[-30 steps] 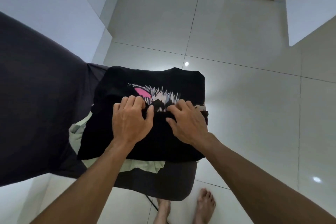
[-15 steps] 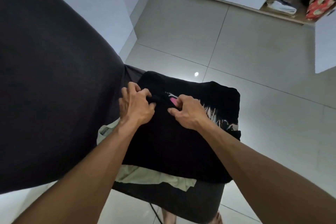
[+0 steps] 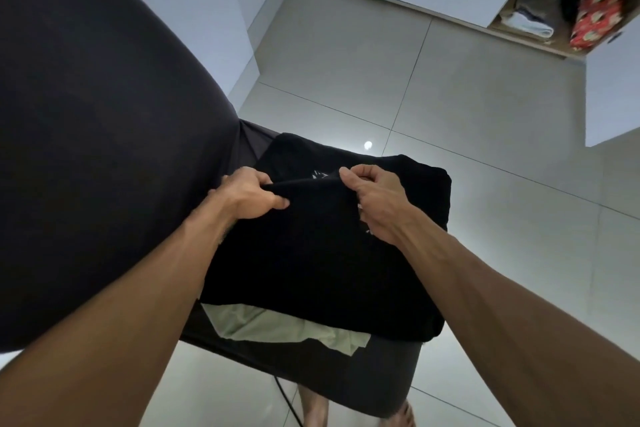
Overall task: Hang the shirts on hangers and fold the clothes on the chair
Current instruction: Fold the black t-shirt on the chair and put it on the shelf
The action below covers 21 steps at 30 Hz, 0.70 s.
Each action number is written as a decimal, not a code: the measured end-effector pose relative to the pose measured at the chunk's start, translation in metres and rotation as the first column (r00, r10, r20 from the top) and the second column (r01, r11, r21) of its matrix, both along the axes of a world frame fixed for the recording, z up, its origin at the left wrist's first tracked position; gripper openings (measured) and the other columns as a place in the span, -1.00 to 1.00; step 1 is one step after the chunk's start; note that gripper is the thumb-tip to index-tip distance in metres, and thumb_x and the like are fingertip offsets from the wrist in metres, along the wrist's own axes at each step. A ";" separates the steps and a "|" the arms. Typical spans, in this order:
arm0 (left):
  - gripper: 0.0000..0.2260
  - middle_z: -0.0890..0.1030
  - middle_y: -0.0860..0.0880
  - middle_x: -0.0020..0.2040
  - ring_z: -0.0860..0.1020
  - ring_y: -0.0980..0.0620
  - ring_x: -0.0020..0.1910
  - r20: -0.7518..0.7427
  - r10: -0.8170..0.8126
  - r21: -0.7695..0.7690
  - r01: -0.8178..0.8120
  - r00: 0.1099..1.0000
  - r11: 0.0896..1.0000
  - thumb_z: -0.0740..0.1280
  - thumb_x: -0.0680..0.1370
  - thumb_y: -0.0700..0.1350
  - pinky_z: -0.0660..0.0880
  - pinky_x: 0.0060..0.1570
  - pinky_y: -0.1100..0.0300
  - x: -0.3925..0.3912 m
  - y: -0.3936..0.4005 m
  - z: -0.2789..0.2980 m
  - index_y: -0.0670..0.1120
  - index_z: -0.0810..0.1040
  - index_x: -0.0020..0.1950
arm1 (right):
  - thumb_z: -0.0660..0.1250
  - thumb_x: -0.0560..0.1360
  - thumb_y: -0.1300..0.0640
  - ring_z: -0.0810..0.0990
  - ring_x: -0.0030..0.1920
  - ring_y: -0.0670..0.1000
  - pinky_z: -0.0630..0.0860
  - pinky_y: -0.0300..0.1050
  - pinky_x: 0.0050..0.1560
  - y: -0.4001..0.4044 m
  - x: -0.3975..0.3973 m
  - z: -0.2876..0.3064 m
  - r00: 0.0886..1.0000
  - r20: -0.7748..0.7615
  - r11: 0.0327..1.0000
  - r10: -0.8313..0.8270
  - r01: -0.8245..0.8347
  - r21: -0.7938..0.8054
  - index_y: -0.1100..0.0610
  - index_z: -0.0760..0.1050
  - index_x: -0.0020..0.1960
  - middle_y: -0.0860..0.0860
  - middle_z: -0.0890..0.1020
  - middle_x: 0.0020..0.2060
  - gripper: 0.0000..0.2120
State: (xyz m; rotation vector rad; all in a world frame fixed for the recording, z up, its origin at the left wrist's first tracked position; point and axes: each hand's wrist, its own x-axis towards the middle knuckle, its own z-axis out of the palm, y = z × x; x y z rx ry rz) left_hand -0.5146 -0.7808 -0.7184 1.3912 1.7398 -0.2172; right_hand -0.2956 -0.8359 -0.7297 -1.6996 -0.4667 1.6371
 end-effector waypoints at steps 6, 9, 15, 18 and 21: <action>-0.57 0.64 -0.15 0.09 0.67 -0.13 0.01 0.390 0.384 -0.064 -0.391 0.837 0.918 0.62 0.32 -0.18 0.63 0.06 -0.07 -0.005 -0.006 0.000 -0.03 0.55 0.10 | 0.56 0.34 0.39 0.72 -0.02 0.17 0.69 0.09 -0.06 -0.012 0.006 0.005 0.999 -0.022 0.999 0.027 -0.028 -0.039 0.20 0.48 0.32 0.17 0.64 0.10 -0.41; -0.41 0.62 -0.13 0.16 0.64 -0.13 0.09 0.462 0.445 -0.091 -0.458 0.767 0.884 0.62 0.28 -0.23 0.59 0.10 -0.09 -0.009 -0.008 -0.003 0.09 0.49 0.20 | 0.52 0.34 0.43 0.73 -0.02 0.21 0.67 0.17 0.02 -0.016 0.010 0.005 1.000 -0.005 1.000 -0.020 0.020 -0.015 0.26 0.50 0.31 0.23 0.68 0.04 -0.44; -0.31 0.61 -0.04 0.16 0.61 -0.03 0.14 0.595 0.435 -0.055 -0.506 0.676 0.861 0.52 0.38 -0.39 0.58 -0.05 0.11 -0.002 -0.014 0.007 0.10 0.44 0.40 | 0.45 0.45 0.42 0.68 0.02 0.14 0.69 -0.08 -0.16 -0.021 0.011 0.018 0.986 0.109 0.989 0.129 -0.136 0.056 0.09 0.45 0.37 0.12 0.58 0.12 -0.44; -0.37 0.61 0.05 0.22 0.56 0.05 0.23 0.616 0.298 0.075 -0.431 0.729 0.899 0.50 0.41 -0.39 0.60 -0.04 0.23 -0.001 -0.017 0.015 0.06 0.51 0.39 | 0.44 0.46 0.41 0.68 0.08 0.11 0.68 0.08 0.02 -0.026 0.004 0.020 0.951 0.264 0.953 0.162 -0.220 0.207 -0.01 0.44 0.37 0.10 0.63 0.14 -0.42; -0.48 0.66 0.09 0.16 0.61 0.17 0.16 0.638 0.231 0.222 -0.463 0.734 0.858 0.51 0.37 -0.41 0.55 0.06 0.35 -0.006 -0.025 0.024 0.00 0.63 0.25 | 0.40 0.48 0.42 0.70 -0.02 -0.08 0.67 -0.06 0.04 -0.035 -0.005 0.021 0.886 0.437 0.886 0.157 -0.322 0.334 -0.02 0.41 0.39 -0.05 0.69 -0.01 -0.41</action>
